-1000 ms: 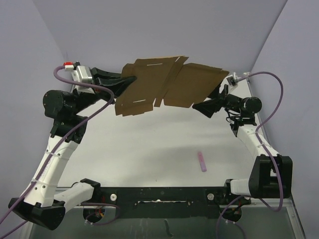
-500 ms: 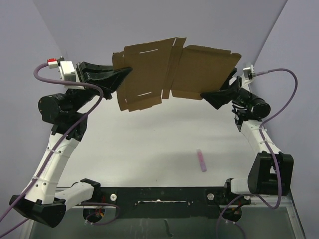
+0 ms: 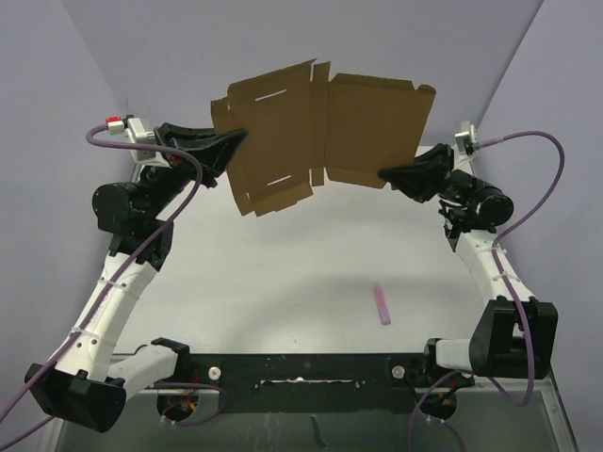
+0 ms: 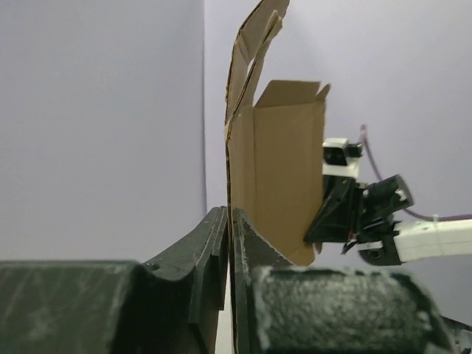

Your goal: Fold the paper box

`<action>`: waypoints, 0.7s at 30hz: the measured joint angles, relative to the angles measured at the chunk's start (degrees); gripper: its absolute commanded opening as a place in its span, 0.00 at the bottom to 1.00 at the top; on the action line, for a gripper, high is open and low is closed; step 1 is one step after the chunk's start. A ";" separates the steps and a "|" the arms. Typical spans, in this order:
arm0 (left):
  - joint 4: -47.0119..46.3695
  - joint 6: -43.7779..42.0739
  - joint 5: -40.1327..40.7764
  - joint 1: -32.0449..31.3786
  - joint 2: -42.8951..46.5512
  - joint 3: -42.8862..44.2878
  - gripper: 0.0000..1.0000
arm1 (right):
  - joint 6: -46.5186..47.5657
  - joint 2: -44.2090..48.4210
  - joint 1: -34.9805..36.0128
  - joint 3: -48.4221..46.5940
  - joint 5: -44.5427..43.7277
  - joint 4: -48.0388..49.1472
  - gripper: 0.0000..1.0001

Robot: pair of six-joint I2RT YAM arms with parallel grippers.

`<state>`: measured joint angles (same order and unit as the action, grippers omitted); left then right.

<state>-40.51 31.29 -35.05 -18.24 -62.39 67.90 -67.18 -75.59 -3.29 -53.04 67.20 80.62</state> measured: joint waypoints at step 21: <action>42.58 -24.00 -5.62 9.75 15.58 -1.84 0.82 | 92.02 -0.15 15.80 -24.85 -13.42 -117.13 0.00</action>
<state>2.07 7.29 -40.66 -8.49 -46.81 66.06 24.84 -75.75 12.51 -77.89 53.78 -36.51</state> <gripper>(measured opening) 0.814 0.040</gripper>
